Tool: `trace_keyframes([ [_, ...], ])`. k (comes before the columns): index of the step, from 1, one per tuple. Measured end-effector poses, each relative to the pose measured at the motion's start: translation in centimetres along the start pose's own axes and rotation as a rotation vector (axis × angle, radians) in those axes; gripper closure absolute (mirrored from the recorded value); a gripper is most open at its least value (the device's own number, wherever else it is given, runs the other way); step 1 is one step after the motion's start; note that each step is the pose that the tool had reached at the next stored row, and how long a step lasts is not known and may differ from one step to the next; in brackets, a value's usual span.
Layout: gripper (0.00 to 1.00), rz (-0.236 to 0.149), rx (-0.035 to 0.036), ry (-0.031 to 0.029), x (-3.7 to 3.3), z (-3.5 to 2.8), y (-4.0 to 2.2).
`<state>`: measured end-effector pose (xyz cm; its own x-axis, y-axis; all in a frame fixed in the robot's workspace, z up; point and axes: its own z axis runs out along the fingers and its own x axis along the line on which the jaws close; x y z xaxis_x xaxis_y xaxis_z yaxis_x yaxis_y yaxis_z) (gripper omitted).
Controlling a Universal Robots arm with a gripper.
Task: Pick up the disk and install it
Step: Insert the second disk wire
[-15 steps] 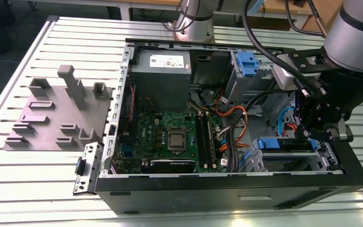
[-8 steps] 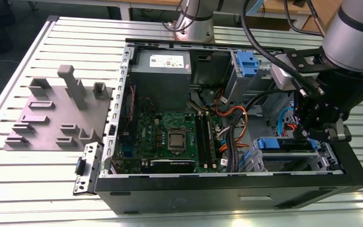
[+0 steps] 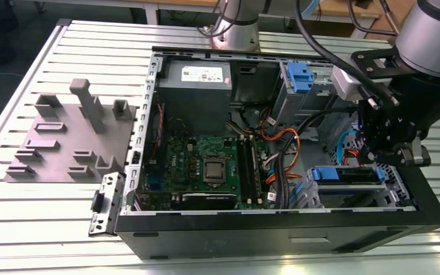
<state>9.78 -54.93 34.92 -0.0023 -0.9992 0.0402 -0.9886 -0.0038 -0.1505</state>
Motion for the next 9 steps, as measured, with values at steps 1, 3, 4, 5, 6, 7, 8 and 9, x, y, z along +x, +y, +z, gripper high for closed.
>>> trace_keyframes([
  [1, 0.89, 0.0, -0.0046, -0.0007, -0.01, -0.03, -0.01],
  [3, 0.89, 0.001, -0.016, -0.0024, -0.04, -0.05, -0.01],
  [4, 0.89, 0.001, -0.0215, -0.003, -0.05, -0.08, -0.01],
  [5, 0.89, 0.002, -0.0261, -0.0033, -0.06, -0.15, -0.02],
  [6, 0.89, 0.002, -0.0296, -0.0035, -0.06, -0.28, -0.04],
  [7, 0.89, 0.002, -0.0314, -0.0035, -0.05, -0.52, -0.07],
  [8, 0.89, 0.002, -0.0317, -0.0039, -0.05, -0.76, -0.1],
  [9, 0.89, 0.002, -0.032, -0.0036, -0.05, -1.07, -0.16],
])
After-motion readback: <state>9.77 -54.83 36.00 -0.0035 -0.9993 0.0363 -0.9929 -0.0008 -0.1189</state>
